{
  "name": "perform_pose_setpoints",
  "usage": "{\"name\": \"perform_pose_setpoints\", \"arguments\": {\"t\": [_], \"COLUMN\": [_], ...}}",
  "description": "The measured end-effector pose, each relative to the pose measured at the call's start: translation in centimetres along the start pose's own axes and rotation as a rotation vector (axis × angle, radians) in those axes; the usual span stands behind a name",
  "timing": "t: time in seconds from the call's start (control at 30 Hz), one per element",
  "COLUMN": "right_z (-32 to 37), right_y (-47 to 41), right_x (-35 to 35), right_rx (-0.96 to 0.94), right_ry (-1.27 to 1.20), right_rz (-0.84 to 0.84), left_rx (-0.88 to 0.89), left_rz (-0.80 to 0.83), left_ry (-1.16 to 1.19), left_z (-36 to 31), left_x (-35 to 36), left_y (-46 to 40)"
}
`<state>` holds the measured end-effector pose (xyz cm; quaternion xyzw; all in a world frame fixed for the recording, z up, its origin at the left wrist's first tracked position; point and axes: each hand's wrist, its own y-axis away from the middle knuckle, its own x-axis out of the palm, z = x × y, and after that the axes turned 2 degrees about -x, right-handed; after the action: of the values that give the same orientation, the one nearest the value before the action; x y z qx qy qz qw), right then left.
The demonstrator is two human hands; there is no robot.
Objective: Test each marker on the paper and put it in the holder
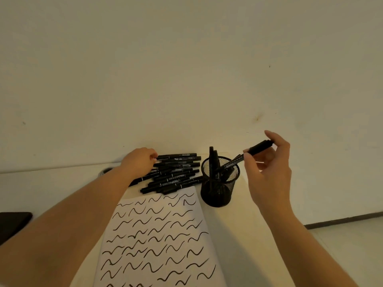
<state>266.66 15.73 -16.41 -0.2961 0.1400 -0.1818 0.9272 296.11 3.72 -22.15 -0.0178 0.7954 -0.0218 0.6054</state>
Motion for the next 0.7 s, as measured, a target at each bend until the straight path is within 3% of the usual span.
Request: {"name": "perform_pose_setpoints", "arguments": {"t": [0.4, 0.7], "right_z": [-3.7, -3.7], "right_y": [0.7, 1.6], "right_x": [1.6, 3.0], "right_rx": [0.027, 0.037], "right_ry": [0.26, 0.365], "right_rz": [0.227, 0.35], "left_rx": [-0.029, -0.096], "left_rz": [0.08, 0.074], "left_ry": [-0.057, 0.104], "left_z": [-0.4, 0.7], "left_x": [2.0, 2.3], "left_y": [-2.1, -2.1]}}
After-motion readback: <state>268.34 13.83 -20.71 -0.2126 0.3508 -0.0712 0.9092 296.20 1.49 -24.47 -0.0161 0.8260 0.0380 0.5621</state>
